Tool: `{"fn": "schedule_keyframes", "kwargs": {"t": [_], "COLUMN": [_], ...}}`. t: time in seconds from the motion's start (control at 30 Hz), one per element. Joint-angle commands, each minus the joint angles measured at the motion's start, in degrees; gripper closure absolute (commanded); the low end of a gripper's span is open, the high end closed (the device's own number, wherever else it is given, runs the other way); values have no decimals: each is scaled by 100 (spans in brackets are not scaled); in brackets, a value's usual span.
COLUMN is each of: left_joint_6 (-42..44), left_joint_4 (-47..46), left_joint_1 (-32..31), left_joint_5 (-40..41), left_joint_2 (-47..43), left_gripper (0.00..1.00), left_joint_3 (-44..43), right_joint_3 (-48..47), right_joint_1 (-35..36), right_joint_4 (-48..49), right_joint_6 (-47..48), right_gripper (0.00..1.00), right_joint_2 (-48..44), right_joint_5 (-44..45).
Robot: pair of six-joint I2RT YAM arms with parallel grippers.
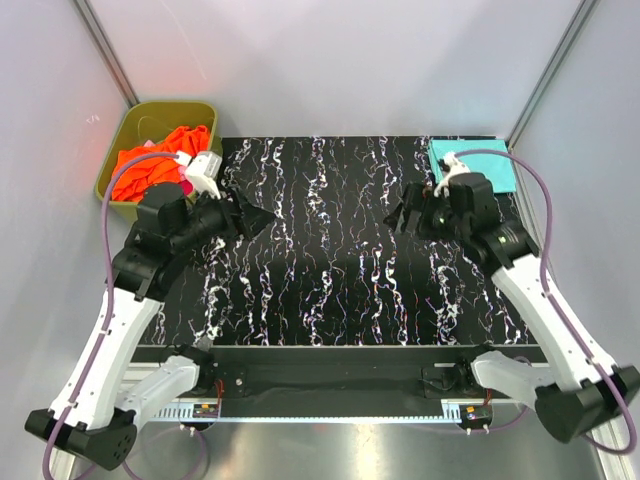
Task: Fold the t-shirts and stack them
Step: Reset both grippers
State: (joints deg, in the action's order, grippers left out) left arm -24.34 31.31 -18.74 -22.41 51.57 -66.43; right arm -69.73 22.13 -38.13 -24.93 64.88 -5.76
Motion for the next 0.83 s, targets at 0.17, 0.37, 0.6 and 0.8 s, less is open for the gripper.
{"fn": "schedule_keyframes", "kwargs": {"t": [0.17,0.37,0.6,0.8], "left_joint_6": [359,649,746,685], "left_joint_4": [-134,-449,-758,-767], "left_joint_1": [29,20,20,28], "left_joint_5": [-88,-254,-167,-316], "left_joint_2": [-191,-551,-947,-1000], "left_gripper": [1,1,1,1], "left_joint_3": [570,1132,1581,1651], "right_joint_3": [1049,1664,1762,1805], "right_joint_1": [19,28,19,19], "right_joint_4": [51,95,122,122], "right_joint_6": [-961,-1181,-1181,-1207], "right_gripper": [0,0,0,0], "right_joint_2": [-1731,-2584,-3016,-3008], "right_joint_5": [-110,119,365,461]}}
